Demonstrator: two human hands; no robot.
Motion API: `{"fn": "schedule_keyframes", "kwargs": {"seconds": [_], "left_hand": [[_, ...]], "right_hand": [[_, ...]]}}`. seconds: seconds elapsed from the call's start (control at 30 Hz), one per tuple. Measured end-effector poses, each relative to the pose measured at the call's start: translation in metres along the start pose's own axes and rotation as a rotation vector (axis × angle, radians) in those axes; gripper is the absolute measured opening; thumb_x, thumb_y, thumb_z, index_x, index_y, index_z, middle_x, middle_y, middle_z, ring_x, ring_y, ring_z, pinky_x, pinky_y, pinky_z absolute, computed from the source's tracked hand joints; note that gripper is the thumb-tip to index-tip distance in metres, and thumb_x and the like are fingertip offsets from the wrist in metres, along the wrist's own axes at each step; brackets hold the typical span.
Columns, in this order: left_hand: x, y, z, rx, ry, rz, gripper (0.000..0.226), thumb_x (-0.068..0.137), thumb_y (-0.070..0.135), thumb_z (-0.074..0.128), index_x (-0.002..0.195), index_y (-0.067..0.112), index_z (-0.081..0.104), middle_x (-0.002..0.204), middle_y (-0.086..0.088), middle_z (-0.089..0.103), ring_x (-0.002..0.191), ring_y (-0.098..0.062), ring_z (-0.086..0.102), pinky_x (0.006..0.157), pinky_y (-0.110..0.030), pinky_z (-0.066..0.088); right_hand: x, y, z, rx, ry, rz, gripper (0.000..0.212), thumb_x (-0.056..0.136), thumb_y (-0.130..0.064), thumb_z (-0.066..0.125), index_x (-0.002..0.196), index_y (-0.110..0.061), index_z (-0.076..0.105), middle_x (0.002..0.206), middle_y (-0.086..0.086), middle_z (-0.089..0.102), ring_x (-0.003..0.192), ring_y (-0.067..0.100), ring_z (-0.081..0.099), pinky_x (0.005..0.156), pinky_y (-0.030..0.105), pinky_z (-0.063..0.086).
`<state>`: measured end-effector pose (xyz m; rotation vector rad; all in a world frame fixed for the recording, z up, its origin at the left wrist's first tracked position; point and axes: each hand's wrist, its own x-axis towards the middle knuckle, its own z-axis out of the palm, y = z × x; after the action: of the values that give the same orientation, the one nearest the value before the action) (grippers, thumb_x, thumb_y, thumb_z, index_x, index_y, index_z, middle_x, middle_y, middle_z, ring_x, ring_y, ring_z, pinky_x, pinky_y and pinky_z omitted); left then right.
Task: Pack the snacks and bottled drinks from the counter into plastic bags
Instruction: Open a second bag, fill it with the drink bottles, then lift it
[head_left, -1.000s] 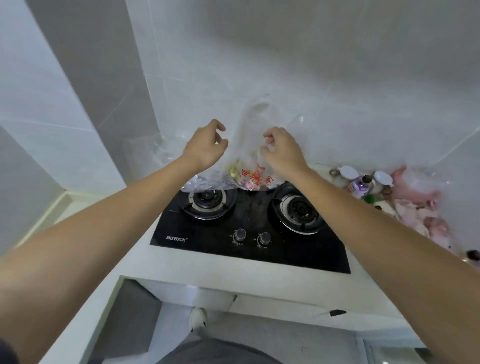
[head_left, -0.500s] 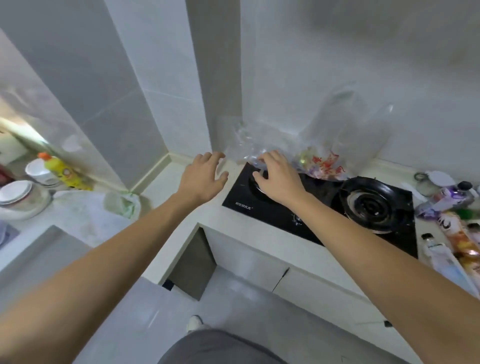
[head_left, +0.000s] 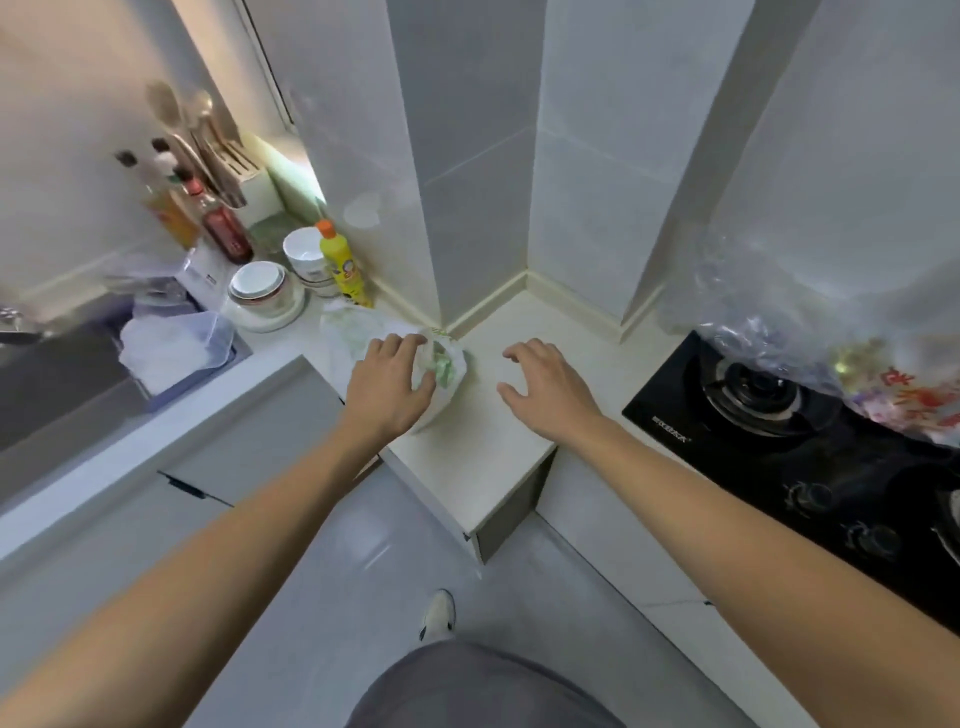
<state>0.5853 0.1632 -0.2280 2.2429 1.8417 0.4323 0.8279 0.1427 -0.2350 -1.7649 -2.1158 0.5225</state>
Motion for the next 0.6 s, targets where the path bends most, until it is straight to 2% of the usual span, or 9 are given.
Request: {"fn": "schedule_keyframes", "kwargs": {"seconds": [0.17, 0.33, 0.4, 0.5, 0.6], "left_hand": [[0.024, -0.076, 0.003, 0.014, -0.049, -0.017, 0.048, 0.098, 0.037, 0.056, 0.144, 0.021, 0.051, 0.134, -0.009, 0.054, 0.125, -0.033, 0.046, 0.094, -0.048, 0.047], [0.056, -0.108, 0.022, 0.05, -0.065, 0.166, 0.05, 0.096, 0.035, 0.059, 0.145, 0.029, 0.053, 0.151, -0.014, 0.042, 0.134, -0.038, 0.04, 0.092, -0.051, 0.048], [0.07, -0.111, 0.034, 0.049, -0.138, 0.22, 0.051, 0.097, 0.038, 0.058, 0.147, 0.035, 0.051, 0.16, -0.016, 0.031, 0.141, -0.04, 0.032, 0.096, -0.052, 0.047], [0.087, -0.111, 0.051, 0.071, -0.276, 0.208, 0.051, 0.099, 0.044, 0.053, 0.15, 0.04, 0.047, 0.166, -0.016, 0.019, 0.149, -0.039, 0.019, 0.105, -0.054, 0.041], [0.098, -0.115, 0.061, 0.143, -0.383, 0.161, 0.055, 0.1, 0.048, 0.049, 0.151, 0.028, 0.046, 0.161, -0.01, 0.031, 0.148, -0.033, 0.022, 0.111, -0.051, 0.034]], "right_hand": [[0.049, -0.034, 0.052, -0.009, -0.101, 0.044, 0.046, 0.101, -0.034, 0.058, 0.143, -0.017, 0.05, 0.138, 0.003, 0.052, 0.127, 0.025, 0.045, 0.094, 0.044, 0.049], [0.094, -0.044, 0.101, 0.047, -0.144, 0.217, 0.047, 0.099, -0.032, 0.061, 0.144, -0.018, 0.052, 0.142, 0.009, 0.045, 0.131, 0.03, 0.041, 0.101, 0.044, 0.048], [0.109, -0.043, 0.117, 0.069, -0.162, 0.297, 0.05, 0.099, -0.032, 0.061, 0.147, -0.019, 0.051, 0.148, 0.012, 0.042, 0.135, 0.034, 0.038, 0.107, 0.044, 0.045], [0.125, -0.035, 0.133, 0.09, -0.242, 0.385, 0.052, 0.1, -0.032, 0.06, 0.149, -0.019, 0.05, 0.157, 0.015, 0.034, 0.141, 0.039, 0.033, 0.114, 0.042, 0.035], [0.133, -0.026, 0.141, 0.159, -0.293, 0.455, 0.055, 0.1, -0.03, 0.061, 0.15, -0.008, 0.048, 0.156, 0.016, 0.039, 0.141, 0.037, 0.038, 0.114, 0.039, 0.034]]}}
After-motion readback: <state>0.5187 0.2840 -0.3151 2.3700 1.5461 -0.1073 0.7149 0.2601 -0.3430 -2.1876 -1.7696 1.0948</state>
